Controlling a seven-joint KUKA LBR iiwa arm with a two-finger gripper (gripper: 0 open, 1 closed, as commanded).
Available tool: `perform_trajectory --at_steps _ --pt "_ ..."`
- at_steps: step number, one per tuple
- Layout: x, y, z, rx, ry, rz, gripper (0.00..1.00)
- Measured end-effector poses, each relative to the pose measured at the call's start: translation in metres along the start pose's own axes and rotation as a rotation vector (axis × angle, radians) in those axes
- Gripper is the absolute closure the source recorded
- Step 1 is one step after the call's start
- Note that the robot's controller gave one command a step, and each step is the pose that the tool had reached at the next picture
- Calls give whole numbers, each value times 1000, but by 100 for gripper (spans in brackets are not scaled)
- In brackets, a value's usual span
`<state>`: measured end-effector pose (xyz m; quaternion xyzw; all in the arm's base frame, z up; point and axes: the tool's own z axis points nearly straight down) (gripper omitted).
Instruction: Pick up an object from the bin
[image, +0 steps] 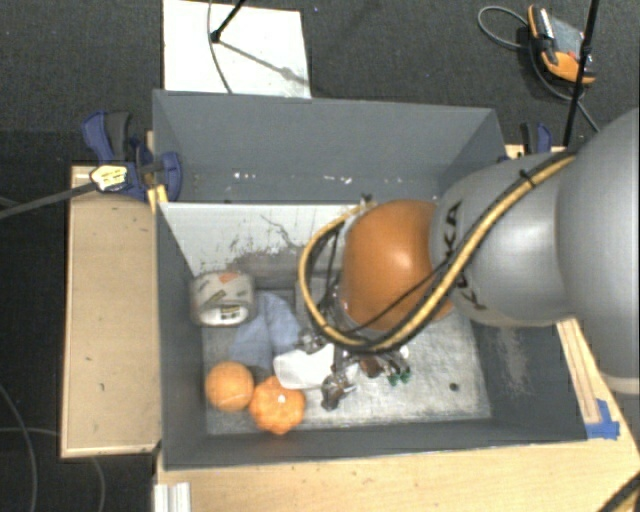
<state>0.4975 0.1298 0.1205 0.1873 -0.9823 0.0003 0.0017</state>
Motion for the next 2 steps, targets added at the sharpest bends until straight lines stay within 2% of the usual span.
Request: perform_trajectory --at_steps 1,2 --pt "0 2 -42 1 -10 8 100" --pt "-18 -10 45 0 -15 21 100"
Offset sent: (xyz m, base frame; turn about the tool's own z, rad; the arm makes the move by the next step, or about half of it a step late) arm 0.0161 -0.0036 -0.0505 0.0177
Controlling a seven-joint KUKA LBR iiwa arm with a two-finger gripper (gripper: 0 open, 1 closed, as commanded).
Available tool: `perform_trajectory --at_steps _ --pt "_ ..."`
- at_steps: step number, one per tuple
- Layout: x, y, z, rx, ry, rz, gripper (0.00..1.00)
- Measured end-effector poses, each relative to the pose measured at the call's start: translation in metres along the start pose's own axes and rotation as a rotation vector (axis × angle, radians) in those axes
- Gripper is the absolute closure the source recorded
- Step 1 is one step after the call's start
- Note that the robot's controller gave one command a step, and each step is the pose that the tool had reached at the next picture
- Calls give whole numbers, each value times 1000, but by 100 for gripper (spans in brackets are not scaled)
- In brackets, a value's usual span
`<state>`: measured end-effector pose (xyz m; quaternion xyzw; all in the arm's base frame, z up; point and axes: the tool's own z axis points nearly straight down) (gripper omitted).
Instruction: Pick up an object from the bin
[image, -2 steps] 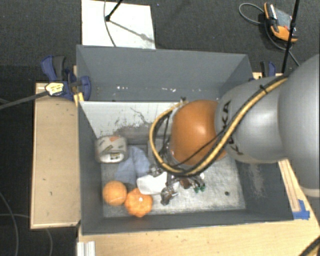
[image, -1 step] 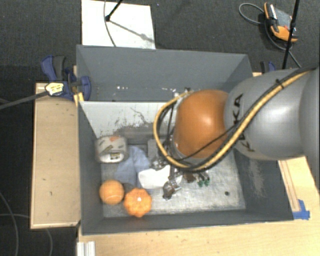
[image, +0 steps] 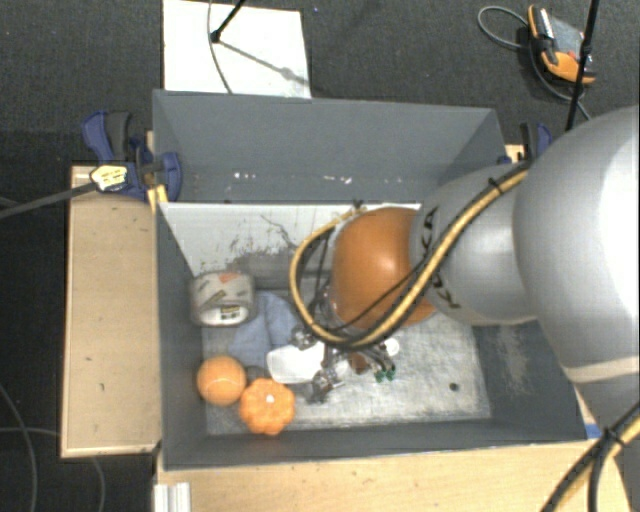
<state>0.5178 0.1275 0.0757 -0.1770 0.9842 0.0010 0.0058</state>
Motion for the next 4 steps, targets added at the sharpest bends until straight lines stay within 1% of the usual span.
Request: perform_trajectory --at_steps 1,2,3,4 --pt "0 0 0 0 0 0 100" --pt "7 1 -43 -1 16 -4 100" --pt "5 1 -104 0 11 -4 100" --pt "15 0 -155 0 13 -14 100"
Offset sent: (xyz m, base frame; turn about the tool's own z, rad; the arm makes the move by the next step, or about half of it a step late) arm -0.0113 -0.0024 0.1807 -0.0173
